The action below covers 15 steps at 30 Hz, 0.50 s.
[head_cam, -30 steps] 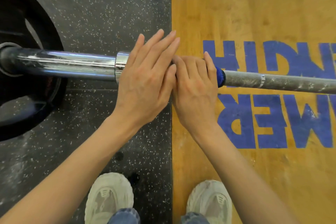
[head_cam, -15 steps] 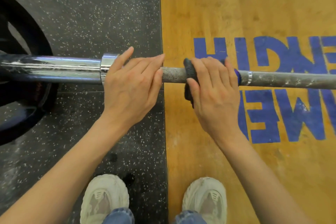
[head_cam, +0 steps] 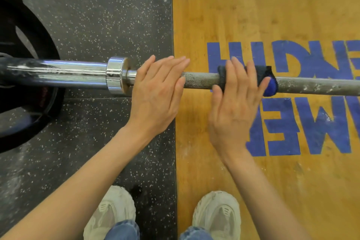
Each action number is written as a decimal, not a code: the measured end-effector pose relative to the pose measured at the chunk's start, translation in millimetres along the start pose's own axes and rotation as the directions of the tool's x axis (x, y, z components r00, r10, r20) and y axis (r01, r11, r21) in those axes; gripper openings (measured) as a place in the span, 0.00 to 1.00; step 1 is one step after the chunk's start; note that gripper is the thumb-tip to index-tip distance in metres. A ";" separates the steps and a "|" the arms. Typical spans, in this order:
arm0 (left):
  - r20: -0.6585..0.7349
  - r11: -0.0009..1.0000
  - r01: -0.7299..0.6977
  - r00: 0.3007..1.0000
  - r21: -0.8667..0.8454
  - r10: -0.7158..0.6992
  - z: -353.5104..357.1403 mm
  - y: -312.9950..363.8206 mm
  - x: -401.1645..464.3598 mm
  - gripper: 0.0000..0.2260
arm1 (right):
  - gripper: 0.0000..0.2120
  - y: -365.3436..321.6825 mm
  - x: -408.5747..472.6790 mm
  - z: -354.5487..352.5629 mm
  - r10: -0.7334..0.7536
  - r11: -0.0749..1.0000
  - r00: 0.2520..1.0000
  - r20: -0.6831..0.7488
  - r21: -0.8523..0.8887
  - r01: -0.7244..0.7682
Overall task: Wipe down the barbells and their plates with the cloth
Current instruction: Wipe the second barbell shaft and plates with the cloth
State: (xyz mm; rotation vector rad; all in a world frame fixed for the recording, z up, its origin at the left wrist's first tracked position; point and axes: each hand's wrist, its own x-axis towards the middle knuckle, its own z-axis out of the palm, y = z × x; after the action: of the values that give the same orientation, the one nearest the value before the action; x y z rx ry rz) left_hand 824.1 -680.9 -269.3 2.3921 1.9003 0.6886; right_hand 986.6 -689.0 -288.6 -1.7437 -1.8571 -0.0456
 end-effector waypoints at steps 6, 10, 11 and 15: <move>-0.039 0.999 0.038 0.999 0.016 -0.038 5.1 0.0 2.7 0.21 | 0.22 12.4 3.0 2.7 -0.261 0.965 0.964 0.044 0.026 0.260; -0.046 0.999 0.034 0.998 0.033 -0.033 7.0 1.1 6.7 0.20 | 0.23 20.8 1.2 1.5 -0.037 0.999 0.998 -0.042 0.017 0.038; -0.048 0.999 0.033 0.998 0.038 -0.031 7.7 1.0 7.7 0.20 | 0.23 9.0 1.2 6.5 -0.009 0.998 0.999 -0.051 0.055 0.012; -0.052 0.997 0.032 0.998 0.069 -0.029 9.1 -1.5 13.4 0.20 | 0.22 -0.9 4.9 15.5 -0.219 0.971 0.976 -0.006 0.092 0.218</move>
State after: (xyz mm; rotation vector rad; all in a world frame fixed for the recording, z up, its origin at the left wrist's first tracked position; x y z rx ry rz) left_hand 828.1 -665.7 -273.5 2.4033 2.0090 0.6991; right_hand 980.0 -678.4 -299.0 -1.4723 -2.0143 -0.0412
